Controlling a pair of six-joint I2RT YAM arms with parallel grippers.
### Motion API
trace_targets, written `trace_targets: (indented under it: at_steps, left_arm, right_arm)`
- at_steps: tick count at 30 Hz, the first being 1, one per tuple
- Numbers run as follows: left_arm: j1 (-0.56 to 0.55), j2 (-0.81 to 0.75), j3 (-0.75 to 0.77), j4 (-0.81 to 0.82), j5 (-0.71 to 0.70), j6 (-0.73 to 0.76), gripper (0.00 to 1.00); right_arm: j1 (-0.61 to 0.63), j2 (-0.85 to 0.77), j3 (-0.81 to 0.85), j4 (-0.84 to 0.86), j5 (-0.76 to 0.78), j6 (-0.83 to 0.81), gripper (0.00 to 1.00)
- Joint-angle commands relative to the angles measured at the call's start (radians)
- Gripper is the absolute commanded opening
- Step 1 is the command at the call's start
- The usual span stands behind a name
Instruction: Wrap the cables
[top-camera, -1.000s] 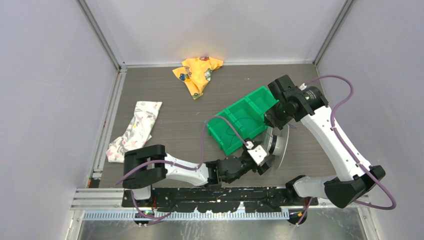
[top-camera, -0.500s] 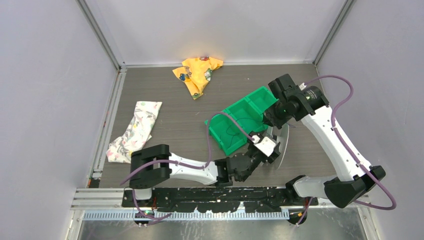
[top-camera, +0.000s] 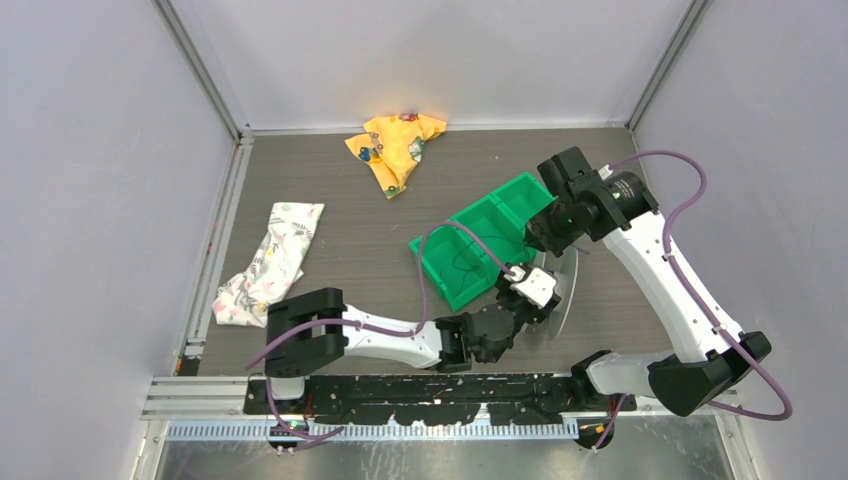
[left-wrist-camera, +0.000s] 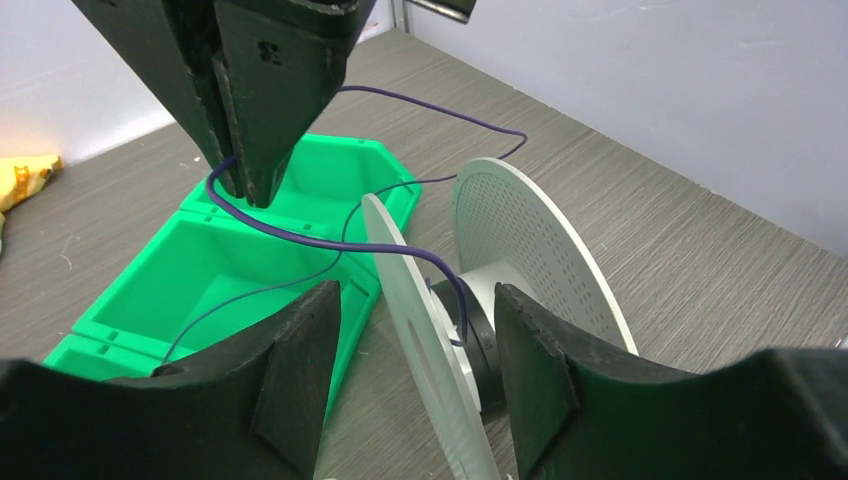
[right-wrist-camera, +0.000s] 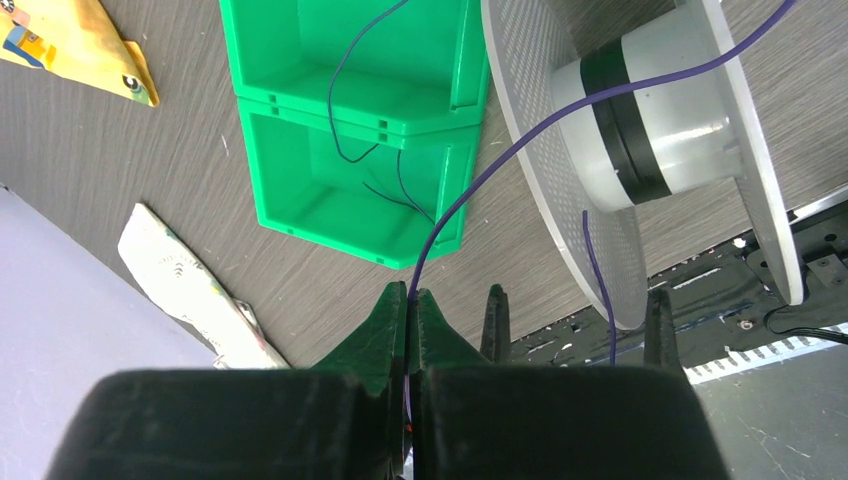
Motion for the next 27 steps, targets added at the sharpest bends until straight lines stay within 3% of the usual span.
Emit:
trace_targets:
  at_steps: [1, 5, 10, 19, 27]
  left_arm:
    - [0.008, 0.019, 0.049, -0.015, -0.033, -0.076, 0.59]
    - [0.012, 0.029, 0.060, -0.017, -0.029, -0.079, 0.61]
    - [0.012, 0.053, 0.075, -0.013, -0.044, -0.094, 0.57]
    - [0.018, 0.064, 0.075, 0.015, -0.070, -0.101, 0.46]
    - [0.023, 0.069, 0.074, 0.020, -0.076, -0.110, 0.29]
  right_arm:
    - [-0.003, -0.029, 0.026, 0.019, 0.005, 0.016, 0.00]
    - [-0.004, -0.031, 0.030, 0.019, 0.009, 0.011, 0.00]
    - [-0.006, -0.033, 0.031, 0.018, 0.013, 0.008, 0.00]
    - [-0.010, -0.036, 0.019, 0.021, 0.008, 0.009, 0.00]
    - [-0.010, -0.038, 0.011, 0.025, 0.006, 0.012, 0.00]
